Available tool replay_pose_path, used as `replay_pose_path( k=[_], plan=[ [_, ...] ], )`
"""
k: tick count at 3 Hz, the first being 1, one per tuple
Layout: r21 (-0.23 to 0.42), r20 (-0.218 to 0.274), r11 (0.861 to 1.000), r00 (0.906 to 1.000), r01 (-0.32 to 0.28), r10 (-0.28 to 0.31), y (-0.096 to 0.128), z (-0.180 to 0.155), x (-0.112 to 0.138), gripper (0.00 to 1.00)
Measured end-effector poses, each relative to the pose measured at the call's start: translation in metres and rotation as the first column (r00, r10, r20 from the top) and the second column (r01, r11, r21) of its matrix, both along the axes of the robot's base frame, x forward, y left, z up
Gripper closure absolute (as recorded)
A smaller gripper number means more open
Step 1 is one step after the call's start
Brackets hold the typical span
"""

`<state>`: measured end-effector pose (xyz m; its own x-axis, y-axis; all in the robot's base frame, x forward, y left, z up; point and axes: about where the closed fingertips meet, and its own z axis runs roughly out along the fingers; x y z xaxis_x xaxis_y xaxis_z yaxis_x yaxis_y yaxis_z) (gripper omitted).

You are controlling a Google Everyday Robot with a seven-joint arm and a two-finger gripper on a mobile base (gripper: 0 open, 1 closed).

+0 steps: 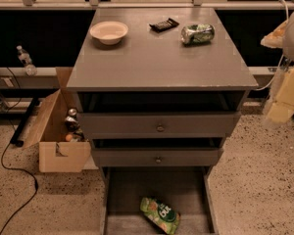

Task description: Pick green rice chip bag from bottom drawer and place on counter

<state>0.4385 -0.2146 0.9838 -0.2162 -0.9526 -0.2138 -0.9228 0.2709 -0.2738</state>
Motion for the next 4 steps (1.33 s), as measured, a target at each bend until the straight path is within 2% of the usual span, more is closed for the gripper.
replay_pose_path(
  k=[1,2,3,4],
  plan=[
    [0.000,0.000,1.000,1.0000,0.000,0.000,0.000,0.000,0.000,0.00],
    [0.067,-0.012,0.998,0.9999,-0.003,0.004,0.001,-0.029,0.003,0.00],
    [0.208,-0.042,0.978,0.9991,0.002,0.007,0.003,-0.094,0.009,0.00],
    [0.367,-0.053,0.930,0.9985,0.029,-0.011,0.004,-0.155,0.016,0.00]
  ],
)
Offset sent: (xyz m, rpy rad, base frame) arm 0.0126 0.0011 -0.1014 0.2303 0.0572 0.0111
